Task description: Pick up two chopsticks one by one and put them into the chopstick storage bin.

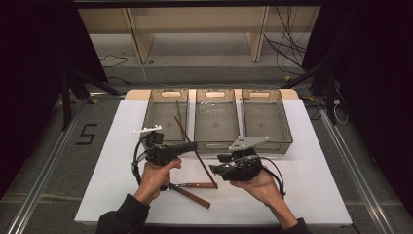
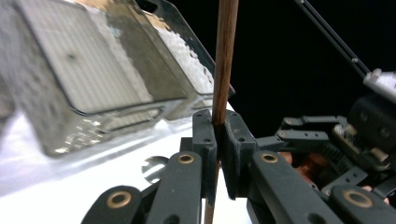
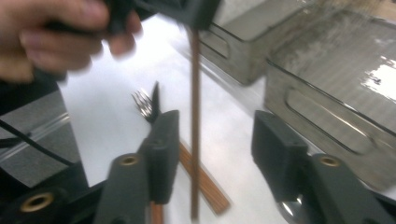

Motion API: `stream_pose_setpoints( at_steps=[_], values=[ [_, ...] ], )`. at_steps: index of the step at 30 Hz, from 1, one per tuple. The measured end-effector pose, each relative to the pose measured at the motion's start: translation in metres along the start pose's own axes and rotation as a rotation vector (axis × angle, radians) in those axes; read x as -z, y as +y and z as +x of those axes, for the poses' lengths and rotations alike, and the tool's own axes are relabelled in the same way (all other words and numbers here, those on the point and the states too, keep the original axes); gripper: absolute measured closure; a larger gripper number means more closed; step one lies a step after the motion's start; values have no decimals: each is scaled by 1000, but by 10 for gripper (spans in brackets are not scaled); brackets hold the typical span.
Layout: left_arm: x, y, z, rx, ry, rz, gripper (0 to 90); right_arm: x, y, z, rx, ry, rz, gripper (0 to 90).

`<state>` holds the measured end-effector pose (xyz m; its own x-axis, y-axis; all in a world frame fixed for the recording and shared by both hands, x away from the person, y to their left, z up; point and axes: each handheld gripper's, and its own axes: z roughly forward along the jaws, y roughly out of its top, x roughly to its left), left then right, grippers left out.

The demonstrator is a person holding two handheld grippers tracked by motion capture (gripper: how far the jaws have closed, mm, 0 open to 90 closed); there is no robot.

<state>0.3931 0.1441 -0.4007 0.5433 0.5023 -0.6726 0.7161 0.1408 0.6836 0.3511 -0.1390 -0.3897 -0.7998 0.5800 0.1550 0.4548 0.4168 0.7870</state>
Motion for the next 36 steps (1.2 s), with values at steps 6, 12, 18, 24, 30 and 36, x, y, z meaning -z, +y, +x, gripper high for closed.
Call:
stream_pose_setpoints(
  at_steps=[6,12,18,24,30,36],
  values=[
    [15,19,11,-6,39,2,846,9,-20,-12,-21,-33,36,378],
    [25,40,16,-28,66,13,846,14,-31,-19,-26,-41,68,313],
    [37,62,20,-49,90,19,846,15,-41,-21,-40,-43,76,294],
    [49,84,28,-52,132,4,845,20,-47,-22,-58,-50,68,284],
    [59,101,33,-46,155,-20,846,24,-52,-22,-65,-57,59,275],
    [61,115,36,-47,184,-28,846,25,-56,-21,-65,-51,60,267]
  ],
)
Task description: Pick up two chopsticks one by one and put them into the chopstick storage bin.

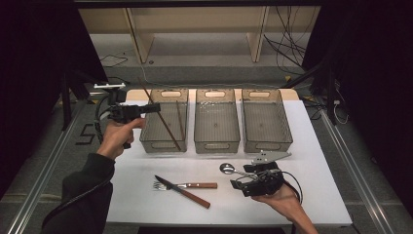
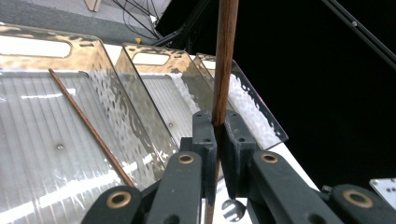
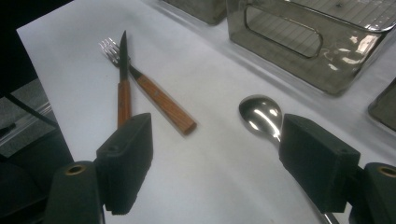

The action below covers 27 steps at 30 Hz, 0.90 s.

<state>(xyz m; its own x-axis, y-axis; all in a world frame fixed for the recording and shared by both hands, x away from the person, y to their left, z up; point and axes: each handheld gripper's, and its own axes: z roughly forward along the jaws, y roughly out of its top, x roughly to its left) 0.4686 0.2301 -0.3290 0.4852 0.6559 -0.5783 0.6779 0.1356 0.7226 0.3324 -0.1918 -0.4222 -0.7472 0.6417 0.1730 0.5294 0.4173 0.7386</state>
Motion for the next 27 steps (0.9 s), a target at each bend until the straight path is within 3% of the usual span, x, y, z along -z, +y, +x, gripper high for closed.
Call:
stream_pose_setpoints(
  at_steps=[16,27],
  values=[
    [-22,29,16,23,101,4,845,3,-4,1,-3,6,-2,265],
    [-48,23,26,27,162,55,844,4,-5,2,-5,10,-3,252]
  ],
)
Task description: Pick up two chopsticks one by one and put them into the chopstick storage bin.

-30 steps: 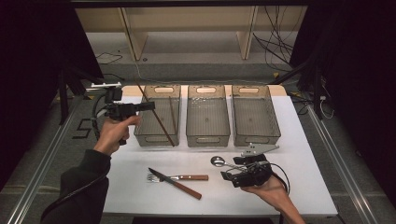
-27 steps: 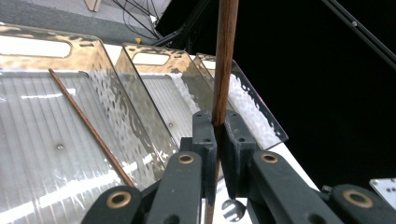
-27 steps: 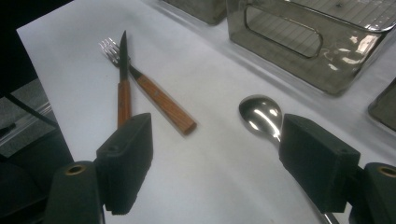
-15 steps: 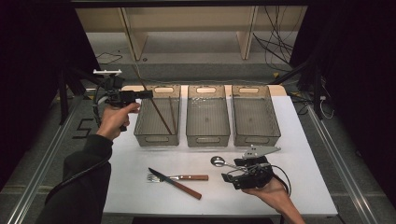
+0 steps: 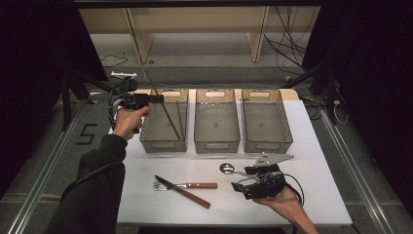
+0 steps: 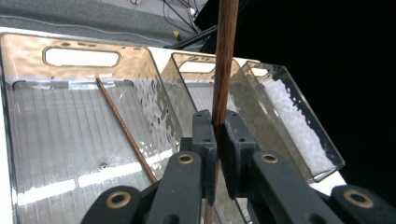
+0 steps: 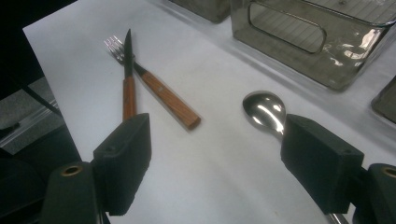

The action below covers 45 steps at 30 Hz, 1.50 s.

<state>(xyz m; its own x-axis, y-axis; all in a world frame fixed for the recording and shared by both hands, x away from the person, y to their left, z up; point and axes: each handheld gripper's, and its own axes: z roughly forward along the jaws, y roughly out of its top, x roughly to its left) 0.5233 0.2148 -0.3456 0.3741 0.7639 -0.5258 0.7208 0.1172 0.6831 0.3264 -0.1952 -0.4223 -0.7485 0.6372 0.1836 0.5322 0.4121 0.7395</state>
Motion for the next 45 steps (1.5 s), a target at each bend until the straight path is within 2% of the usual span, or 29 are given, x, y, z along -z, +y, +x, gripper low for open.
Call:
stream_pose_setpoints(
  at_steps=[13,23,28,32,35,37,39,42,45],
  values=[
    [-22,-15,6,14,33,63,840,1,-1,0,-1,5,-1,252],
    [-36,-22,8,26,51,89,836,0,-1,0,2,11,4,252],
    [-42,-24,10,42,80,106,825,1,-1,-1,-2,9,0,252],
    [-46,-25,11,59,117,117,717,2,0,-1,-3,9,-4,252],
    [-48,-24,11,68,127,126,579,2,0,-1,-1,8,-4,253],
    [-50,-24,10,48,127,160,510,2,0,-1,-1,10,-5,253],
    [-53,-24,7,31,147,162,454,1,0,-2,-1,11,-4,252],
    [-55,-24,4,25,144,159,397,2,0,-1,0,11,-5,252],
    [-54,-23,0,-6,131,163,344,3,0,-2,-5,11,-5,252]
  ],
)
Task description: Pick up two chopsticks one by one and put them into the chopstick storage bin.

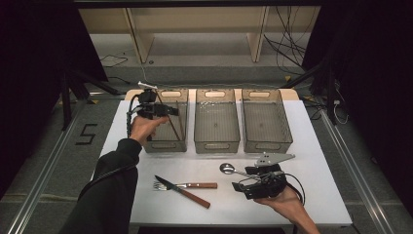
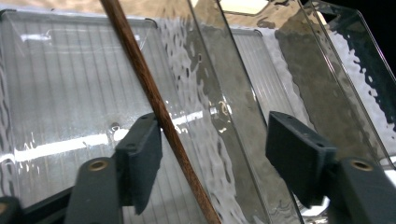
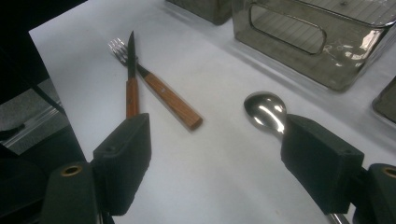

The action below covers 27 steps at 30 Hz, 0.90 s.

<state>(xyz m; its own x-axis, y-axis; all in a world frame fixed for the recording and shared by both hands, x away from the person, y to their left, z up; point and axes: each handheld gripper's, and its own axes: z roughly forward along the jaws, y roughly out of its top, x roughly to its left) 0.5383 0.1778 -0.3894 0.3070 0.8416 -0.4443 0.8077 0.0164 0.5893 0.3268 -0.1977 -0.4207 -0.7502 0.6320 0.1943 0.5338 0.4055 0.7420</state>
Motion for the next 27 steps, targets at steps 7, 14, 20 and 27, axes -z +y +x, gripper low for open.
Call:
stream_pose_setpoints(
  at_steps=[7,14,20,27],
  values=[
    [1,1,-2,-25,1,-6,249,1,1,0,0,-2,-4,253],
    [-4,2,-3,-53,23,47,181,0,1,0,2,1,1,253],
    [-14,4,-5,-54,56,89,153,1,2,1,8,4,-4,253],
    [-13,4,-6,-50,62,84,150,3,2,0,4,6,-8,253]
  ],
)
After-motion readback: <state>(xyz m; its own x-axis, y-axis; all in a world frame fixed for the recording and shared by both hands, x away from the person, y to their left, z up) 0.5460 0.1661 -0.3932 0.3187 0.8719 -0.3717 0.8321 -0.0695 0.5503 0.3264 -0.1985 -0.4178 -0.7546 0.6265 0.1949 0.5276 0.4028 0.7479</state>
